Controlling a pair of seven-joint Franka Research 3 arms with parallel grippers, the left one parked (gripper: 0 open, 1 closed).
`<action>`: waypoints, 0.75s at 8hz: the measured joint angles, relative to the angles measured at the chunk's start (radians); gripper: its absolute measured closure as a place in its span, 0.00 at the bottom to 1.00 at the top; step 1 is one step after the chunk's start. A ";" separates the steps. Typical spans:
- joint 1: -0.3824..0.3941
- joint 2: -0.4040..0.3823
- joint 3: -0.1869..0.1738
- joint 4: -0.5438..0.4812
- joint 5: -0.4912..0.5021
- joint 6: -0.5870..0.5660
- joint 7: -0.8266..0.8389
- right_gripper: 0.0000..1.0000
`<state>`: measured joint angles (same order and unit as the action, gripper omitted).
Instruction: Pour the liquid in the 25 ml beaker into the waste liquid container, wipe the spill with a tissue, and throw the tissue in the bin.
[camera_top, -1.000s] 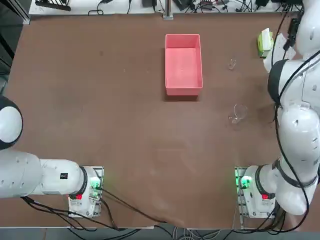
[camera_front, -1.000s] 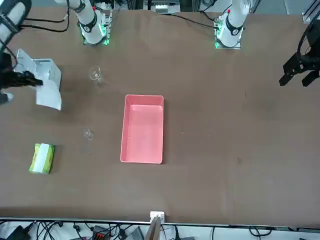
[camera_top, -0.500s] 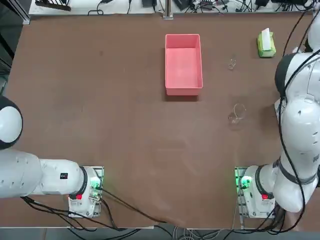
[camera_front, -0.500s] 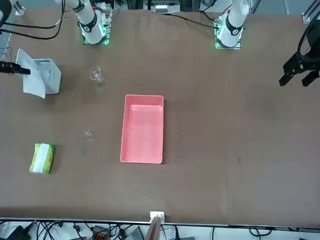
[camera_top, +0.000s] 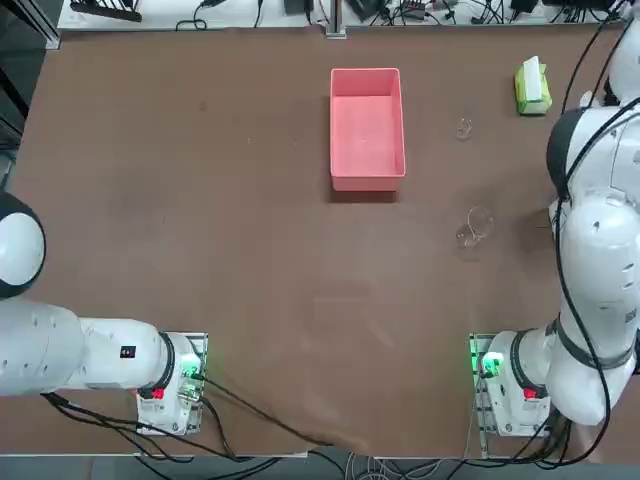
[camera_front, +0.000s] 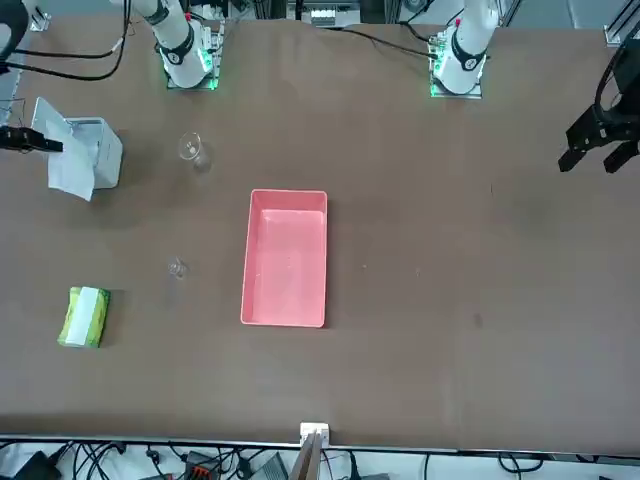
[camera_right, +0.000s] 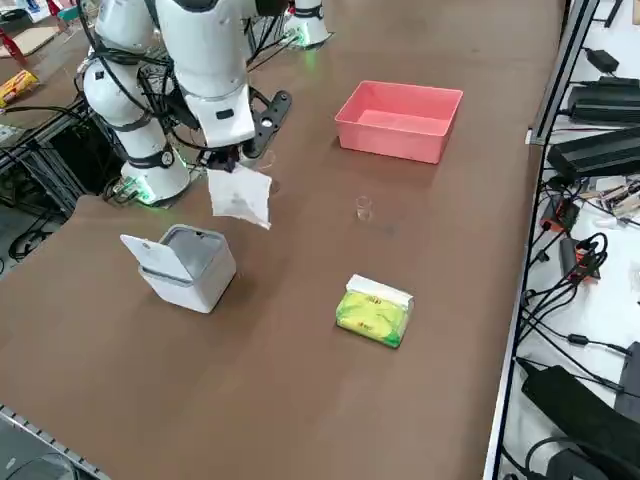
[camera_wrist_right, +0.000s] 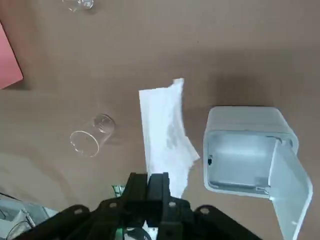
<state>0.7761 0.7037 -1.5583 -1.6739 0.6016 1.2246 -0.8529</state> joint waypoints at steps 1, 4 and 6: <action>0.004 0.006 0.014 0.008 0.001 0.015 0.000 0.98; 0.004 0.000 0.126 0.021 -0.014 0.054 0.073 0.98; -0.093 -0.086 0.314 0.027 -0.121 0.124 0.163 0.98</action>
<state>0.6833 0.6172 -1.2447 -1.6472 0.4802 1.3488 -0.6903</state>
